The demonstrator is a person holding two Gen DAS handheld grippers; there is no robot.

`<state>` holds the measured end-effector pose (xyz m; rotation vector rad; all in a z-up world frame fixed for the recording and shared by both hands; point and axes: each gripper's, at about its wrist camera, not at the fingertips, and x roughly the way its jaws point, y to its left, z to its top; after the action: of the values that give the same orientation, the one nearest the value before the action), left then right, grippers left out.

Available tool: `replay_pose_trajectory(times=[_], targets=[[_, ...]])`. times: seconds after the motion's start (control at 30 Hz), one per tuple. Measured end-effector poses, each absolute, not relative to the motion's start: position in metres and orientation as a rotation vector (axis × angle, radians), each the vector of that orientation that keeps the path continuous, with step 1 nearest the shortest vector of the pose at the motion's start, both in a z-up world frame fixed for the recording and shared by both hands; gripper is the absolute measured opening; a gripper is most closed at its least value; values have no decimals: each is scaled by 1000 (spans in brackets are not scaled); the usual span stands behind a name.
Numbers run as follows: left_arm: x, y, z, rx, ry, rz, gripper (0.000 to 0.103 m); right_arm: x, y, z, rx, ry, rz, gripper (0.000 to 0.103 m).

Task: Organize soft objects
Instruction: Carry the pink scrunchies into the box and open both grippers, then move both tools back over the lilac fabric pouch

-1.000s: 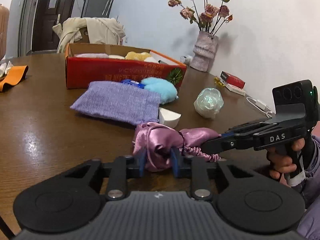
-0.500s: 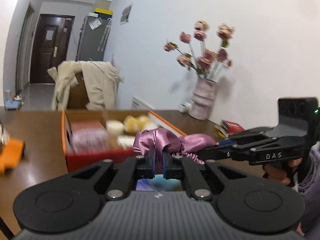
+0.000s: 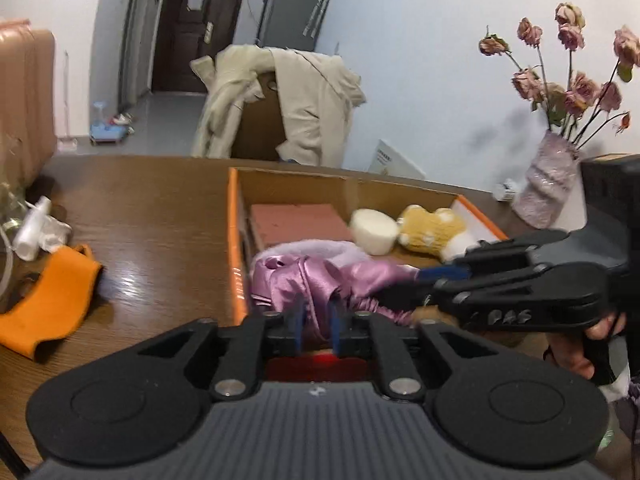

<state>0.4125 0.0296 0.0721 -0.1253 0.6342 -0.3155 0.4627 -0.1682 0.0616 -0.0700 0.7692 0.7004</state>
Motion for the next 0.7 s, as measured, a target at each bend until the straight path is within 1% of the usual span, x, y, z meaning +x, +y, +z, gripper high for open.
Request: replay_pose_trajectory(times=[0.03, 0.07, 0.13, 0.2, 0.27, 0.33, 0.4, 0.47, 0.53, 0.63, 0.7], targets=[[411, 33, 76, -134, 619, -326, 42, 464, -166, 57, -76, 793, 700, 25], [408, 35, 80, -145, 600, -337, 53, 463, -164, 55, -84, 801, 700, 27], [401, 38, 88, -149, 567, -344, 61, 459, -164, 57, -80, 797, 712, 36], [394, 39, 97, -135, 536, -340, 64, 451, -171, 69, -70, 768, 703, 43], [387, 39, 106, -121, 511, -339, 69, 441, -182, 85, -59, 725, 685, 44], [376, 39, 114, -111, 488, -341, 71, 428, -196, 105, -50, 681, 664, 47], [360, 41, 122, -110, 449, -343, 77, 409, -210, 123, -48, 638, 631, 51], [337, 46, 129, -117, 401, -345, 86, 388, -224, 141, -58, 597, 605, 56], [319, 50, 134, -106, 382, -340, 86, 361, -239, 157, -73, 557, 575, 61], [286, 55, 136, -55, 378, -301, 87, 318, -259, 170, -101, 498, 527, 64], [259, 57, 135, -11, 357, -270, 91, 286, -272, 174, -109, 459, 496, 66]])
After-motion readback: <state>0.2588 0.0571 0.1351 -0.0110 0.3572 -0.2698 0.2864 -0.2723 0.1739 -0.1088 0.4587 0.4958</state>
